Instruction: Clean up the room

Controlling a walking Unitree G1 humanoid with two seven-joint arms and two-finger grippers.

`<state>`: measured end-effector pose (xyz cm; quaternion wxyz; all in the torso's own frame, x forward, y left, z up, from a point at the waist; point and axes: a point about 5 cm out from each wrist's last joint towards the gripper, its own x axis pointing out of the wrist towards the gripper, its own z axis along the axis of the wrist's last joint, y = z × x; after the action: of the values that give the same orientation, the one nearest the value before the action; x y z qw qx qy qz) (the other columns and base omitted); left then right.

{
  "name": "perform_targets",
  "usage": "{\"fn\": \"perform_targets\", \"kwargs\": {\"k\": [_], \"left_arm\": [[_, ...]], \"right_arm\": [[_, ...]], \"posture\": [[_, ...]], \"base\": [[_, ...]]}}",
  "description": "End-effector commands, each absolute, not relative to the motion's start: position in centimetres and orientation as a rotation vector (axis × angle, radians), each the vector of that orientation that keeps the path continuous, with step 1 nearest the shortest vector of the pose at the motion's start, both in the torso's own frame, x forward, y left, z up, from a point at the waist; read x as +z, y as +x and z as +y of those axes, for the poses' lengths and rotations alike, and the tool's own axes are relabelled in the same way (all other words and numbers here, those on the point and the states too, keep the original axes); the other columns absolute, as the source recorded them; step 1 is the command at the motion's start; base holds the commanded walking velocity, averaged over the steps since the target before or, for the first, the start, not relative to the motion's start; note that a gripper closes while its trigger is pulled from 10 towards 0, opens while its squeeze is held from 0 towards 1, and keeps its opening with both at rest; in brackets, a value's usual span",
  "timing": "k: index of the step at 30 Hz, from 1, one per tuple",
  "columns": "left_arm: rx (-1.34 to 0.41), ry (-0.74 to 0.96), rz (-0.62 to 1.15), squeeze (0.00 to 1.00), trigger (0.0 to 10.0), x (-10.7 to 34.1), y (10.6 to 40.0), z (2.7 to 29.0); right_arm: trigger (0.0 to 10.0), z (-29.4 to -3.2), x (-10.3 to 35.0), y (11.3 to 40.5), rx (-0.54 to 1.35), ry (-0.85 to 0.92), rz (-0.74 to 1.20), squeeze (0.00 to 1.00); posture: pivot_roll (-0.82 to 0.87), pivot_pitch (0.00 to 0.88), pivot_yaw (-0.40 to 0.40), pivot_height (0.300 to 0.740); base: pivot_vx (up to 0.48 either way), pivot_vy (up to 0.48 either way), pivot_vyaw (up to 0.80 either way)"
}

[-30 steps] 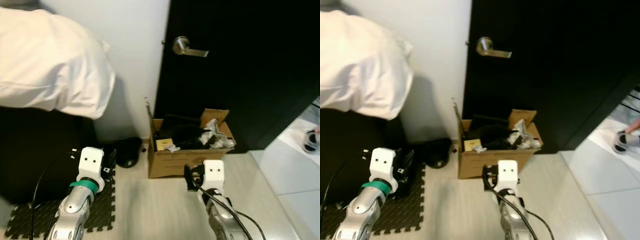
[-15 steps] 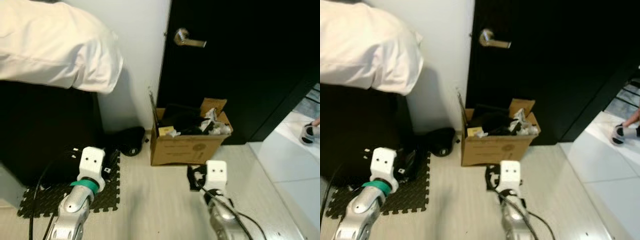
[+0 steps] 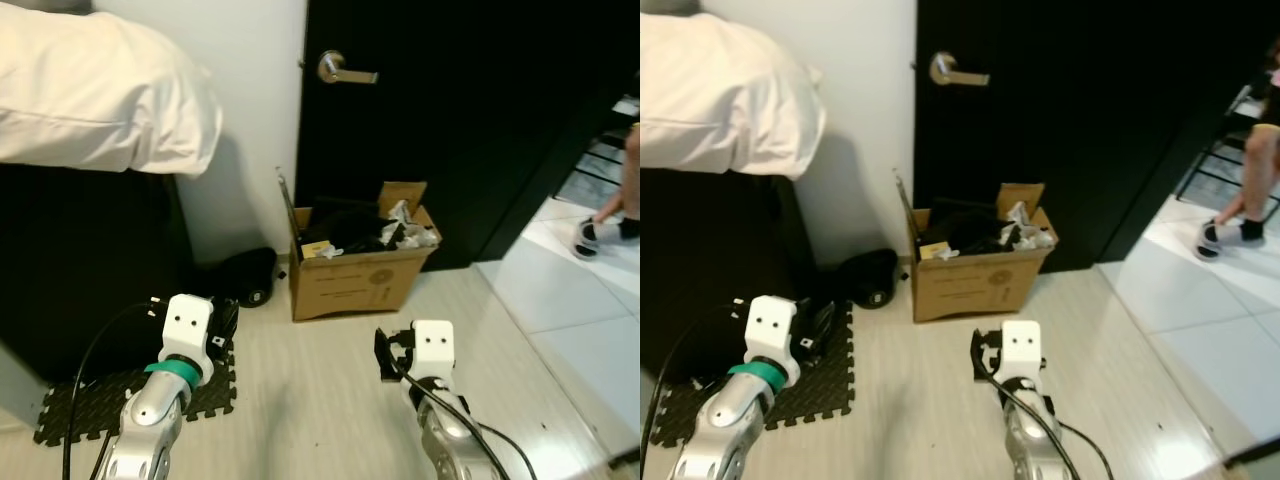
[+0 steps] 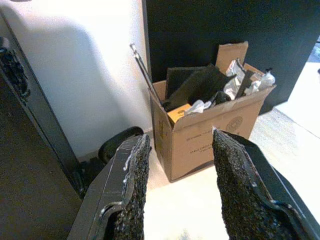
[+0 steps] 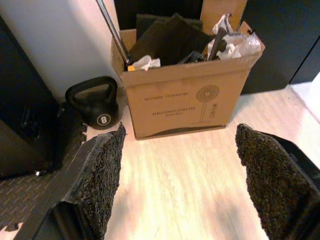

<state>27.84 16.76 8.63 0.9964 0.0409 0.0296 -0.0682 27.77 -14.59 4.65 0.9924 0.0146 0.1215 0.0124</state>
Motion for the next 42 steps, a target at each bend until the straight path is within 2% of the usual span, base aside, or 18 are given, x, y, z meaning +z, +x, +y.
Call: {"fn": "perform_targets", "kwargs": {"k": [1, 9, 42], "left_arm": [[-0.137, 0.084, 0.087, 0.0, 10.0, 8.15, 27.65, 16.71], [-0.14, 0.085, 0.089, 0.0, 10.0, 8.12, 27.63, 16.61], [-0.118, 0.099, 0.105, 0.0, 10.0, 7.82, 27.56, 16.62]], "right_arm": [[10.0, -14.57, 4.32, 27.56, 0.023, 0.029, 0.255, 0.0], [10.0, -14.49, 4.4, 27.56, 0.032, 0.008, 0.247, 0.0], [10.0, -14.23, 4.57, 27.68, 0.071, -0.073, 0.237, 0.0]], "posture": [[0.05, 0.0, 0.02, 0.74], [0.05, 0.0, 0.021, 0.74], [0.05, 0.0, 0.015, 0.74]], "base": [[0.0, 0.0, 0.0], [0.0, 0.0, 0.0], [0.0, 0.0, 0.79]]}}
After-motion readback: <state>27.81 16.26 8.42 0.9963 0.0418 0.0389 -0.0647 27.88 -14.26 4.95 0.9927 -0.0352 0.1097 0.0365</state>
